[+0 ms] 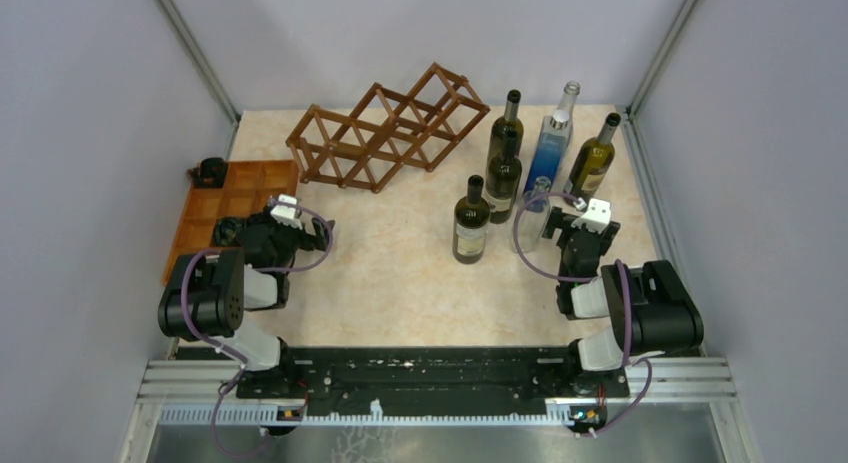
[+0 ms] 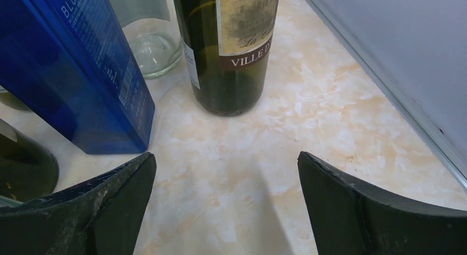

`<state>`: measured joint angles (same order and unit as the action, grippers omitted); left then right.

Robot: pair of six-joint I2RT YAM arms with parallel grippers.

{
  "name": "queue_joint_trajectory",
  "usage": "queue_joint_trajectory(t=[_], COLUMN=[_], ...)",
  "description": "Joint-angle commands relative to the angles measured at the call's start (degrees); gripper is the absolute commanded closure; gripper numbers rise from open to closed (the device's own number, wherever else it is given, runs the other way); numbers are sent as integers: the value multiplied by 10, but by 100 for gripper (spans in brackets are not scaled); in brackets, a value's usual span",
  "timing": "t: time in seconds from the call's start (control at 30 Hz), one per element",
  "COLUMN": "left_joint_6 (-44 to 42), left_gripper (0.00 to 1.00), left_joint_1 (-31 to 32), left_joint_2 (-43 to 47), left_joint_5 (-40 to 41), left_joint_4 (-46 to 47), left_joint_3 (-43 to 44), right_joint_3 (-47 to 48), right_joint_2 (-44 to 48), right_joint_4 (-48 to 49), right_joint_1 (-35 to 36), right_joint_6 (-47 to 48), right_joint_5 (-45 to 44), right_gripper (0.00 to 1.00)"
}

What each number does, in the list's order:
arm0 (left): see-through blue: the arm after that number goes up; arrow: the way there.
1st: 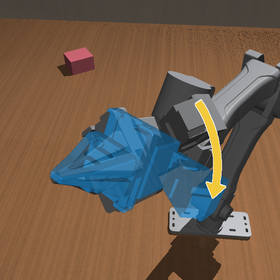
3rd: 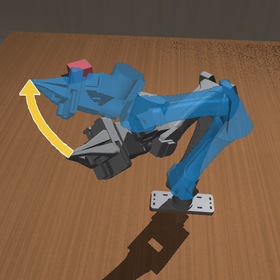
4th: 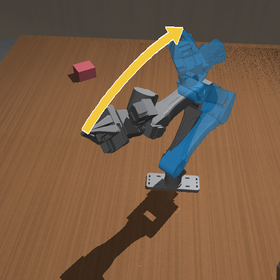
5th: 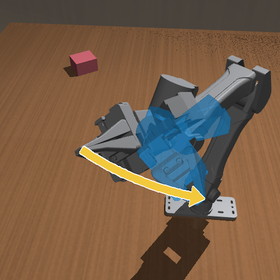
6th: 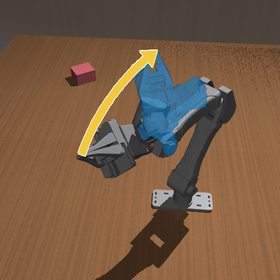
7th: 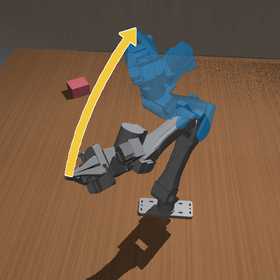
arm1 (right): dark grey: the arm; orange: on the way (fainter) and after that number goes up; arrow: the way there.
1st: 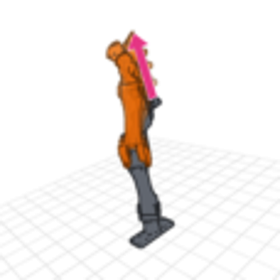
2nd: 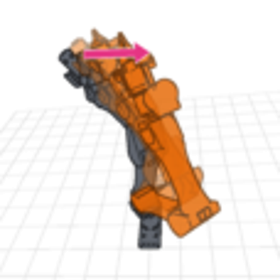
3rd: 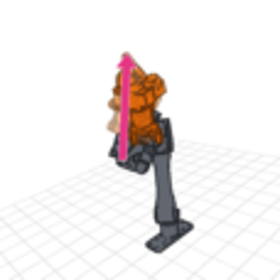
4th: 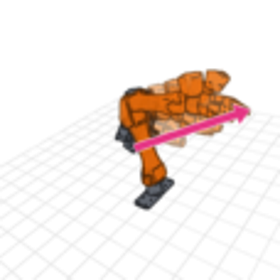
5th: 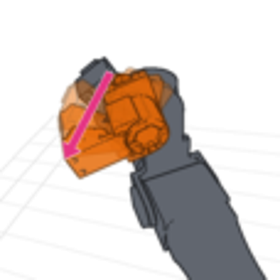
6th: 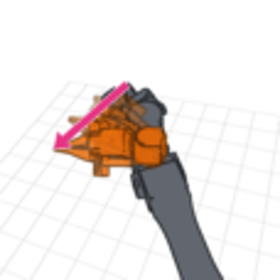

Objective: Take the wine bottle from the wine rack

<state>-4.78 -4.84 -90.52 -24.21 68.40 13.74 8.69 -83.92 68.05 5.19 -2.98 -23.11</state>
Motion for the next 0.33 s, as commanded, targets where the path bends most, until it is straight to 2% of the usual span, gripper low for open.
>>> queue_joint_trajectory(t=[0.0,0.3], left_joint_6=[-5,-13], left_gripper=[1,1], left_joint_1=[4,16], left_joint_2=[2,5], left_joint_5=[5,22], left_joint_4=[12,0], left_joint_3=[12,15], right_joint_3=[12,12], right_joint_2=[-1,-2], right_joint_4=[38,38], right_joint_1=[-1,-1], right_joint_6=[-1,0], right_joint_5=[-4,-4], right_gripper=[1,1])
